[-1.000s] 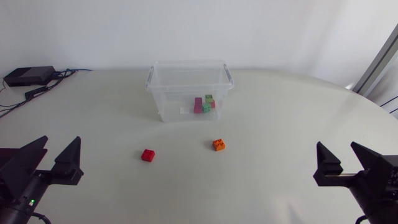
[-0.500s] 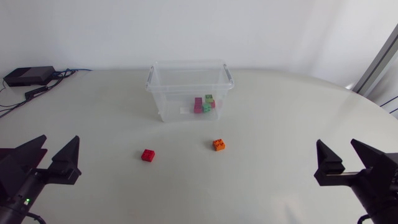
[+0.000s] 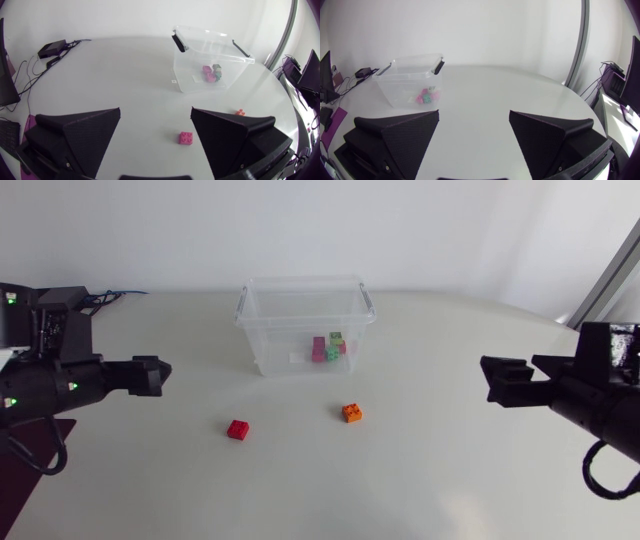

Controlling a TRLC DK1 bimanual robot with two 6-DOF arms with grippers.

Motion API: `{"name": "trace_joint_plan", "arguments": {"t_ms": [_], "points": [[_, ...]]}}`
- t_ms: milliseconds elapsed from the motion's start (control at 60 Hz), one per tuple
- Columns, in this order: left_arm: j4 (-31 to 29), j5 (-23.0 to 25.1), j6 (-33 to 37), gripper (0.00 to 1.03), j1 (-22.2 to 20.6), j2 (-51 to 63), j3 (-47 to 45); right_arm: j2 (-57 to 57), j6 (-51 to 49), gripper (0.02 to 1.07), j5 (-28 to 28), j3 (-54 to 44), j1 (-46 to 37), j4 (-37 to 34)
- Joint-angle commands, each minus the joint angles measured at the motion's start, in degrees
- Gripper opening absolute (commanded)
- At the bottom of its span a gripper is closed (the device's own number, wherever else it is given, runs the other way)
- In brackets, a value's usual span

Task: Place the duplo bricks in the container

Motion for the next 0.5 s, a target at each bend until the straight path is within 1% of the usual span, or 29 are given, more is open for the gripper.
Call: {"name": "trace_joint_plan", "arguments": {"t_ms": [0,117,183,233,250,317,333,400,483], "points": [[-2.1,-0.3,-1.4,0.99,-2.0,7.9,4.3,8.1,4.0,1.03,0.9,4.6,2.4,-3.1],[-7.5,-0.3,2.1,0.99,-4.5,17.4,10.0,17.2,5.0,1.03,0.9,9.8,4.7,-7.4],[-8.0,-0.3,2.3,0.99,-5.5,22.6,12.1,21.8,5.0,1.03,-0.1,11.9,6.1,-8.6],[-8.3,-0.2,2.2,0.99,-6.1,25.3,13.0,24.7,4.9,1.03,-2.0,13.0,7.0,-8.9],[-8.2,-0.2,2.2,0.99,-7.2,27.6,13.8,25.7,4.7,1.03,-2.7,13.2,7.2,-8.8],[-8.3,-0.2,2.1,0.99,-8.1,31.3,15.2,28.9,3.5,1.03,-6.0,13.9,7.3,-8.5],[-8.3,-0.3,2.1,0.98,-9.0,32.9,15.9,30.3,2.9,1.03,-7.6,14.3,7.4,-8.4],[-9.0,-0.2,2.0,0.96,-9.9,37.2,17.9,34.6,0.6,1.03,-11.4,15.5,7.4,-8.3],[-9.8,-0.2,1.5,0.95,-11.7,41.0,19.4,40.3,0.5,1.03,-11.7,17.9,8.3,-8.4]]}}
